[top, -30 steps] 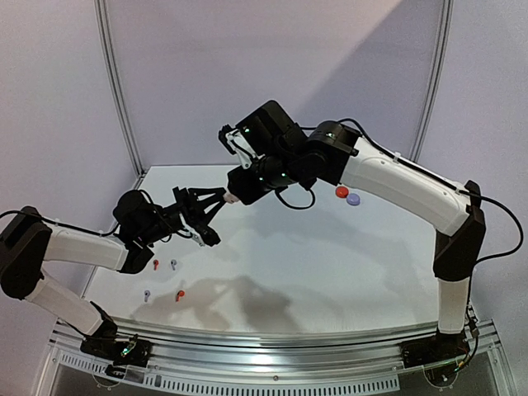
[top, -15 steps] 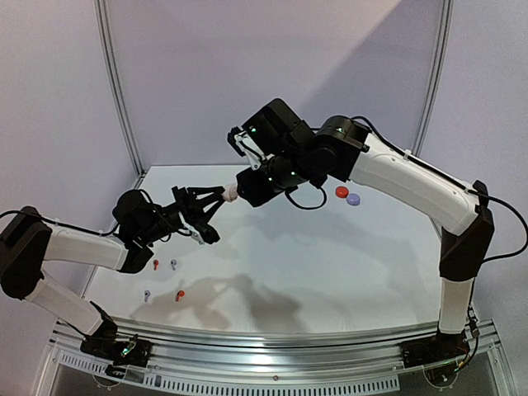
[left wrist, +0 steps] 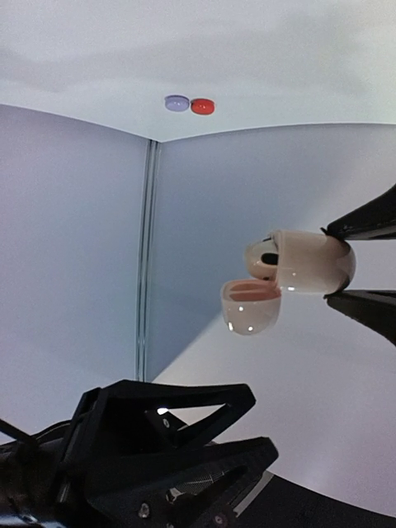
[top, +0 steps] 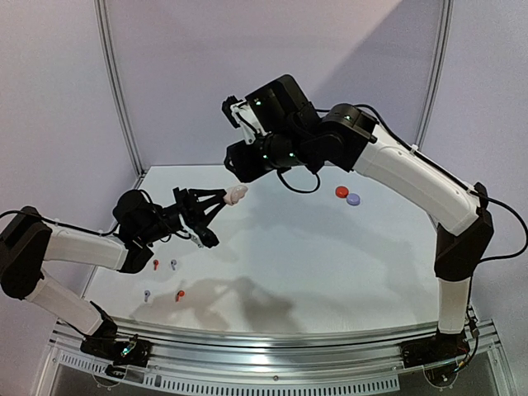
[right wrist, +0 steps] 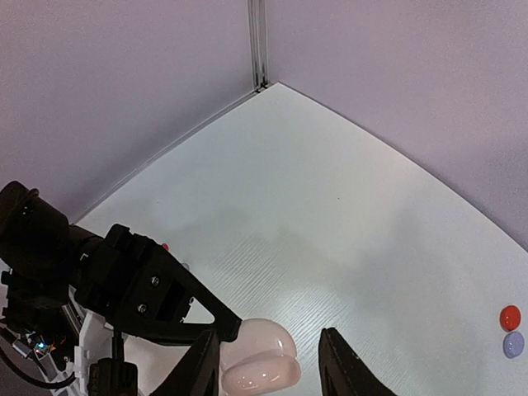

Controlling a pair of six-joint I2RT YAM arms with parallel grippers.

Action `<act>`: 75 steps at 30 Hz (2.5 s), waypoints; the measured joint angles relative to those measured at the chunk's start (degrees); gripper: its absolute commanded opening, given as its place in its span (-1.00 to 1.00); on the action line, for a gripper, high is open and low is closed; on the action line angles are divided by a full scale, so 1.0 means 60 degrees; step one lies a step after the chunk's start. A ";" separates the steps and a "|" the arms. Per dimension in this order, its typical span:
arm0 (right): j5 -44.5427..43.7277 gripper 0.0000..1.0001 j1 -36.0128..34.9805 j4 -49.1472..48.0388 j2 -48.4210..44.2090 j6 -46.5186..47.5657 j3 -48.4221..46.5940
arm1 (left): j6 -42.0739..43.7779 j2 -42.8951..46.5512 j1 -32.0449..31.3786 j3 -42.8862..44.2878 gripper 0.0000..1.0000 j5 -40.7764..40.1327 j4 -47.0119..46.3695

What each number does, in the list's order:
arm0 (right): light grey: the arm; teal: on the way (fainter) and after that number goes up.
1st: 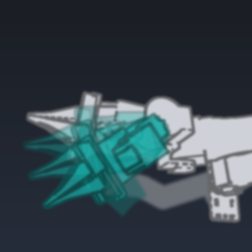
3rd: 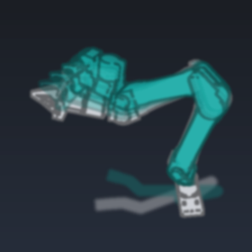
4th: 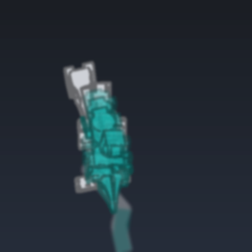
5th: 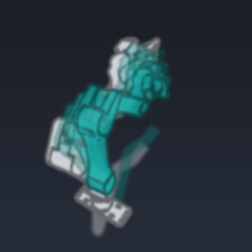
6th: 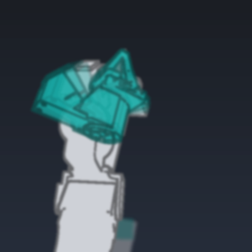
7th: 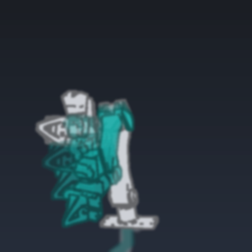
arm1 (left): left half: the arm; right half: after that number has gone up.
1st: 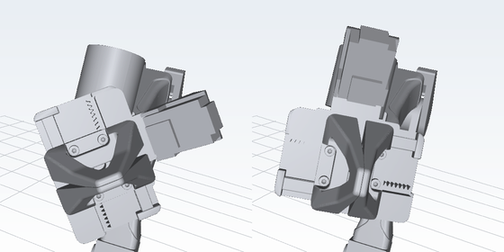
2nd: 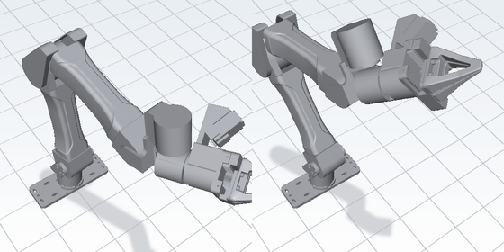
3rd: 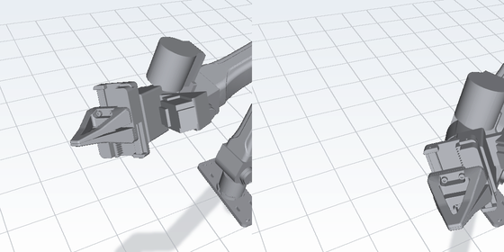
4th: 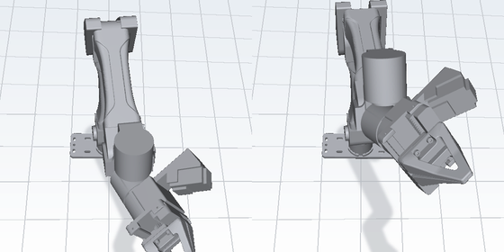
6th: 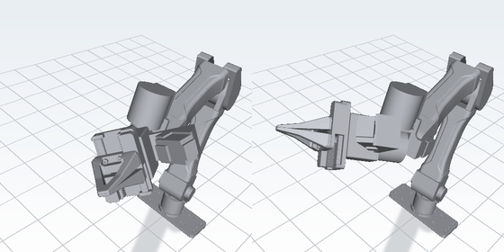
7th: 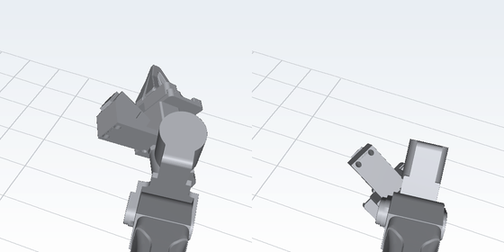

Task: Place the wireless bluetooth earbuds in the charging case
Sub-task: Close the charging case with the earbuds, then place the charging case with the earbuds at the corner of the board.

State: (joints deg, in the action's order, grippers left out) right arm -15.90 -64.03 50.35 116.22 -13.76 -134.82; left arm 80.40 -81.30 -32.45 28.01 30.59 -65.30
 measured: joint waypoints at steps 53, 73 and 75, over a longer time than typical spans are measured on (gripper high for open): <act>0.2328 0.88 0.1490 -0.4204 -0.4648 -0.0084 0.6331 | -1.6065 -0.0557 0.0914 0.2641 -1.00 0.1311 0.1599; -0.0040 0.89 0.3238 -0.3756 -0.4415 -0.2200 0.7912 | -2.2123 -0.4692 0.3242 0.6572 -1.00 0.2033 0.8925; -0.0033 0.88 0.3224 -0.3614 -0.4273 -0.2284 0.7912 | -2.2152 -0.5395 0.3326 0.6947 -1.00 0.2186 0.9326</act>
State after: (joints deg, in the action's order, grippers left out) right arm -16.10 -44.69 28.67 90.59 -27.46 -87.35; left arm -52.51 -113.67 -12.49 69.69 43.70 -9.34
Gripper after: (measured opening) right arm 0.944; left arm 0.187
